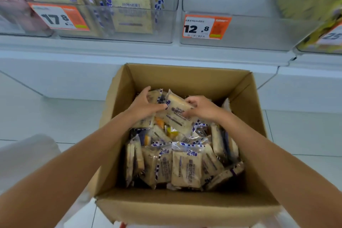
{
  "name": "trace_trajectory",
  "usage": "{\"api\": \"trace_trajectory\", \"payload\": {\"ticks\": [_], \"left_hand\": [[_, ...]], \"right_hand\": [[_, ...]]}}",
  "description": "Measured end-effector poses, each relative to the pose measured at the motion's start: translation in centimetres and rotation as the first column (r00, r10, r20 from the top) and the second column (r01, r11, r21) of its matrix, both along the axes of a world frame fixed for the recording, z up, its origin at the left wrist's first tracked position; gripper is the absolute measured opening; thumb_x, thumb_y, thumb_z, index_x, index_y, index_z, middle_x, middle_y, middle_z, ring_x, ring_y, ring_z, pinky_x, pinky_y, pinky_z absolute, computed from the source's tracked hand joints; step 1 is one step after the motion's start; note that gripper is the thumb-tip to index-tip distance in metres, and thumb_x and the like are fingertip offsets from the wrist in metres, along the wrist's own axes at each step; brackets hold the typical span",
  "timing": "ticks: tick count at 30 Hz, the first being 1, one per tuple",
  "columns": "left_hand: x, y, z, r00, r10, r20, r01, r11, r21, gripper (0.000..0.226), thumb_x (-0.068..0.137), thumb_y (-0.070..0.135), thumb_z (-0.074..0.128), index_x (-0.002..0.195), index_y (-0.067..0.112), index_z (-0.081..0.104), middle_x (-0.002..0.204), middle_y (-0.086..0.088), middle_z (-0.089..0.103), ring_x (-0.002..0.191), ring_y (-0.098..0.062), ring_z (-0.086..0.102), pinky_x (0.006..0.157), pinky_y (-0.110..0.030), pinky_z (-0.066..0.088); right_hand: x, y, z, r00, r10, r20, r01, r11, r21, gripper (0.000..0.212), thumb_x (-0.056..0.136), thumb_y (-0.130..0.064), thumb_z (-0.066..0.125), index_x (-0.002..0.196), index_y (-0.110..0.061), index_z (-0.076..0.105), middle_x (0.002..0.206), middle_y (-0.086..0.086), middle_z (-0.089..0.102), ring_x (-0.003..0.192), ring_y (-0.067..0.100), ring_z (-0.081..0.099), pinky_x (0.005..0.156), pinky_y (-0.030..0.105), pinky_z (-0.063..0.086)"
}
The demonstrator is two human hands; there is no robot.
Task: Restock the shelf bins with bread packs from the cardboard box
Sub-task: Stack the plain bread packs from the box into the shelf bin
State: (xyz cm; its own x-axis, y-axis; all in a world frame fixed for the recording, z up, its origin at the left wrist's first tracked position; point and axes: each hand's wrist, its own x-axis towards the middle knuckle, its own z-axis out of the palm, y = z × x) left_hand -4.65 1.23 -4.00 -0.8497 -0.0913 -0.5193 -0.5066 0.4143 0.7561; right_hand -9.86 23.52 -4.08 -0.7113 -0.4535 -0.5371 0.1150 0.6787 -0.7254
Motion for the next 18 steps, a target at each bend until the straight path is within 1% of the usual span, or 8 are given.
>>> {"api": "trace_trajectory", "payload": {"ticks": [2,4,7,9,12,14,16,18], "left_hand": [[-0.3,1.2,-0.2,0.995,-0.068,0.075,0.061,0.993,0.097,0.098,0.066,0.046,0.087,0.147,0.021,0.04,0.136,0.008,0.054,0.121,-0.013,0.056,0.103,-0.04,0.048],[0.2,1.8,-0.3,0.991,-0.068,0.116,0.054,0.992,0.114,0.079,0.055,0.055,0.089,0.12,0.017,0.066,0.114,-0.002,0.072,0.102,-0.019,0.069,0.093,-0.044,0.055],[1.5,1.0,-0.7,0.989,0.105,0.105,-0.119,0.983,0.14,0.077,0.052,0.061,0.087,0.11,0.013,0.069,0.107,-0.008,0.073,0.1,-0.026,0.07,0.094,-0.044,0.054],[2.7,0.2,-0.7,0.976,0.186,0.117,-0.208,0.953,0.221,0.051,0.069,0.044,0.085,0.108,0.014,0.07,0.104,-0.007,0.075,0.099,-0.025,0.071,0.094,-0.047,0.055],[4.3,-0.6,-0.7,0.96,0.235,0.153,-0.272,0.913,0.305,0.041,0.08,0.033,0.079,0.115,0.018,0.065,0.113,-0.006,0.072,0.102,-0.023,0.069,0.083,-0.045,0.06],[4.9,-0.7,-0.6,0.96,0.233,0.153,-0.273,0.9,0.34,0.033,0.087,0.026,0.073,0.117,0.019,0.061,0.113,-0.007,0.071,0.099,-0.023,0.07,0.076,-0.041,0.061],[5.3,-0.7,-0.2,0.961,0.242,0.134,-0.274,0.897,0.347,0.032,0.091,0.024,0.069,0.12,0.019,0.057,0.114,-0.007,0.07,0.098,-0.023,0.07,0.076,-0.041,0.061],[5.2,-0.9,0.0,0.965,0.25,0.081,-0.263,0.916,0.302,0.034,0.092,0.024,0.067,0.123,0.02,0.055,0.116,-0.006,0.069,0.098,-0.022,0.069,0.077,-0.04,0.061]], "right_hand": [[0.0,1.1,2.0,0.999,0.022,0.047,-0.019,0.998,-0.064,0.042,0.081,-0.021,0.077,0.12,-0.021,0.062,0.113,-0.005,0.068,0.098,0.008,0.066,0.087,0.028,0.052],[0.5,2.1,2.7,1.0,0.013,-0.001,-0.013,0.999,-0.047,0.061,0.08,-0.025,0.078,0.135,-0.019,0.053,0.129,-0.005,0.06,0.111,0.009,0.059,0.094,0.024,0.046],[2.0,4.5,1.5,0.998,-0.022,-0.059,0.029,0.993,0.116,0.084,0.077,-0.036,0.079,0.147,-0.019,0.036,0.138,-0.003,0.047,0.124,0.015,0.048,0.103,0.029,0.04],[3.7,6.2,-0.5,0.999,0.031,-0.015,-0.027,0.972,0.233,0.072,0.08,-0.037,0.077,0.142,-0.015,0.045,0.129,0.0,0.055,0.114,0.016,0.054,0.096,0.03,0.046],[6.9,6.4,-4.1,0.986,0.137,0.093,-0.16,0.932,0.325,0.054,0.082,-0.037,0.075,0.129,-0.016,0.059,0.13,0.002,0.057,0.118,0.018,0.055,0.099,0.031,0.046],[8.1,5.7,-6.3,0.986,0.155,0.069,-0.169,0.921,0.351,0.033,0.079,-0.037,0.077,0.109,-0.025,0.068,0.129,0.0,0.058,0.119,0.018,0.054,0.099,0.033,0.047],[8.7,4.8,-7.2,0.989,0.147,0.011,-0.143,0.936,0.322,0.011,0.08,-0.031,0.077,0.084,-0.03,0.068,0.112,-0.003,0.065,0.111,0.016,0.058,0.095,0.032,0.048],[8.4,3.9,-6.0,0.995,0.101,0.009,-0.1,0.977,0.188,0.008,0.086,-0.02,0.072,0.085,-0.023,0.065,0.095,-0.004,0.064,0.094,0.013,0.06,0.086,0.03,0.049]]}}
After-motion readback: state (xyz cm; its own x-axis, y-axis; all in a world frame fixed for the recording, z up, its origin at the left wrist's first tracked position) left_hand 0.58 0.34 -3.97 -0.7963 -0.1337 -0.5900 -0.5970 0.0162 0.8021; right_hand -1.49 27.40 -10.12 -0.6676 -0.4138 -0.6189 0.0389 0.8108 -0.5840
